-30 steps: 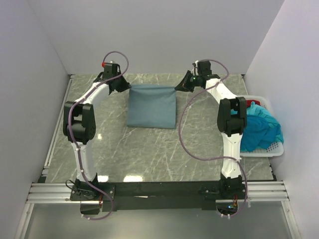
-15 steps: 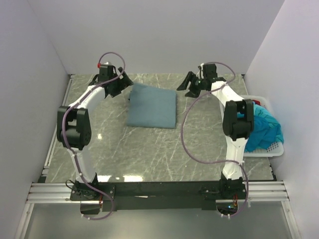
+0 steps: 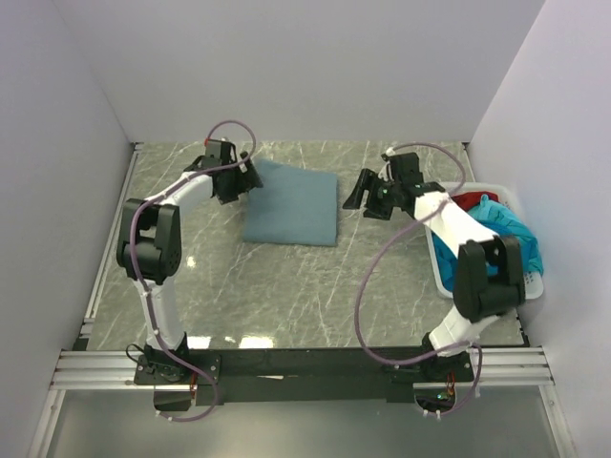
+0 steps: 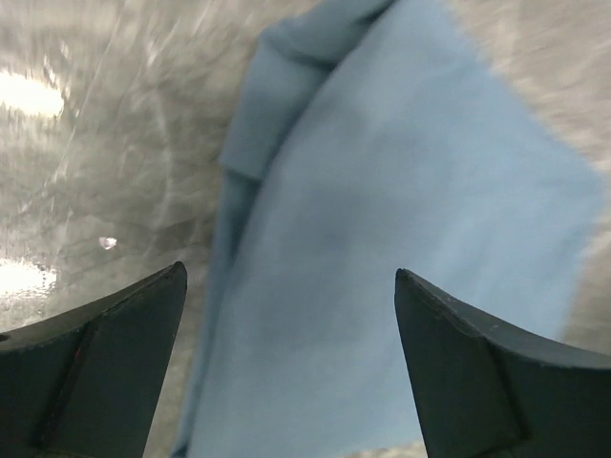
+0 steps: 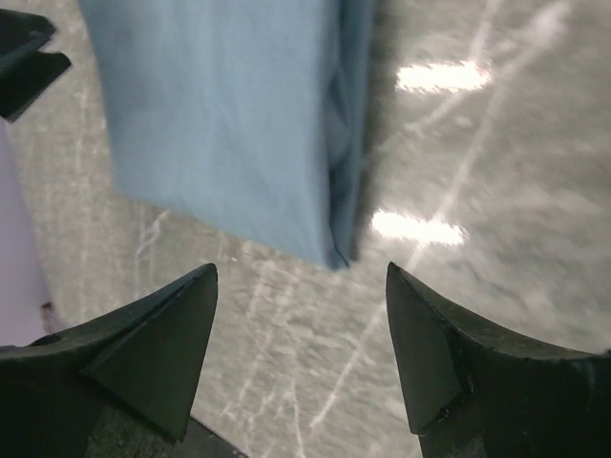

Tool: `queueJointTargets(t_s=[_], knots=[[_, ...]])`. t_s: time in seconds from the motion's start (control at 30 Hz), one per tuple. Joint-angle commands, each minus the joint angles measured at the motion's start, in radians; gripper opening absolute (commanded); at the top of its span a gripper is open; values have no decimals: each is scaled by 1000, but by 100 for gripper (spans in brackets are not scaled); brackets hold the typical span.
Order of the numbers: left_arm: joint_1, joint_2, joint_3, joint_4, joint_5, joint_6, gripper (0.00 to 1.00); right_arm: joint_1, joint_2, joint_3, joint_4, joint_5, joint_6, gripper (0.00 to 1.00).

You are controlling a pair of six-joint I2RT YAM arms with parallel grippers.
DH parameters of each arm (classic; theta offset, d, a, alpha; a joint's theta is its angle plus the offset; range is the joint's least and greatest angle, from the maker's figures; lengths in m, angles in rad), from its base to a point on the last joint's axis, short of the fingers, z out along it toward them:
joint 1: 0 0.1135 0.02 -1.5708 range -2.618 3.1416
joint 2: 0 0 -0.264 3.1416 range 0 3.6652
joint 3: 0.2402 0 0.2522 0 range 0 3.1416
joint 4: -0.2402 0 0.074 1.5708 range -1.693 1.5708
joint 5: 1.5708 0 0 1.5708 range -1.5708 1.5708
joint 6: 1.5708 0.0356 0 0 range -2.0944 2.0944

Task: Fold and stack the t-shirts
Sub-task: Fold the tshirt, then neatly place the folded tshirt to the corner

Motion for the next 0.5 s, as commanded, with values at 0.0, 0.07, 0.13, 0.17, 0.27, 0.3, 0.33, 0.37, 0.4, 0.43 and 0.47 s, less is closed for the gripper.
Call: queueJointTargets(t_s=[0.0, 0.07, 0.13, 0.17, 0.27, 0.3, 0.33, 0.37, 0.4, 0.43, 0.47], knots=[[-13, 37, 36, -26, -53, 45, 94, -3, -162, -71, 6, 117, -37, 78], [-19, 69, 43, -25, -69, 48, 90, -1, -246, -117, -6, 160, -43, 79], [-22, 113, 80, -67, -105, 48, 79, -3, -301, -147, -21, 185, -54, 79], [-28, 127, 100, -81, -105, 45, 74, -1, -353, -174, -24, 200, -59, 79], [-50, 157, 108, -88, -160, 48, 64, -1, -441, -220, -40, 229, -62, 79], [-55, 167, 108, -85, -154, 51, 61, -1, -459, -228, -46, 234, -62, 79], [-59, 174, 109, -82, -148, 51, 55, -3, -476, -234, -53, 243, -63, 79], [-67, 178, 115, -81, -149, 51, 52, -1, -505, -245, -63, 254, -68, 79], [-71, 186, 120, -84, -154, 50, 50, -3, -521, -251, -67, 262, -69, 79], [-73, 200, 128, -90, -163, 51, 44, -3, -533, -256, -73, 268, -72, 79], [-79, 207, 144, -99, -166, 51, 41, -3, -559, -265, -79, 272, -81, 79]])
